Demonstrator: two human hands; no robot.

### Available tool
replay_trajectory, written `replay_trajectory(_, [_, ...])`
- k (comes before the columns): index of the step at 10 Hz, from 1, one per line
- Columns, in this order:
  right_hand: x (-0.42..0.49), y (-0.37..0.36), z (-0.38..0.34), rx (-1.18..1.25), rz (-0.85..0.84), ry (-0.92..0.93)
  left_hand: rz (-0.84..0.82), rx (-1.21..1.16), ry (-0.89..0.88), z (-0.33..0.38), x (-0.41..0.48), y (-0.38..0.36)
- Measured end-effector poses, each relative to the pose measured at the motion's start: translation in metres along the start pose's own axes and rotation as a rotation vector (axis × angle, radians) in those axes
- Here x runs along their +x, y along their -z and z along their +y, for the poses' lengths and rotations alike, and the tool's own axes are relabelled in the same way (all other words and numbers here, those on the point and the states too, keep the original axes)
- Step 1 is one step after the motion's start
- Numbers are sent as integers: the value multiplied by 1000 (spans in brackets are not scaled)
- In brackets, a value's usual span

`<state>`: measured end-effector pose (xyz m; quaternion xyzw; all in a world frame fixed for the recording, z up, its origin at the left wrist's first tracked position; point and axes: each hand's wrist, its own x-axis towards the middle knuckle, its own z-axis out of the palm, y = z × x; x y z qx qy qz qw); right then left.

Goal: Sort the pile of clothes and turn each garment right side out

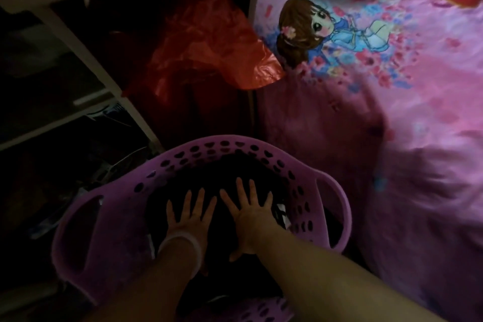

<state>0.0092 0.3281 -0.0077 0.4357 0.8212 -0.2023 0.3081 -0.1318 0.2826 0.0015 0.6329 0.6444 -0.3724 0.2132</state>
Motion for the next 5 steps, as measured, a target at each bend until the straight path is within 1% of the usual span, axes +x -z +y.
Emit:
replay_trajectory(1, [-1,13,-2,-28,-117,9,-117,68,-17,-4,-6,18])
replay_trajectory(2, [-15,37,2,27,-214,60,-227,121,-45,-10,-20,48])
replay_trajectory(3, [-38,65,17,152,-139,98,-212,88,-17,-11,-31,76])
replay_trajectory(4, [-70,96,35,305,70,174,-81,58,-14,-2,-46,110])
replay_trajectory(5, [-99,120,51,414,282,194,27,31,-51,19,-65,156])
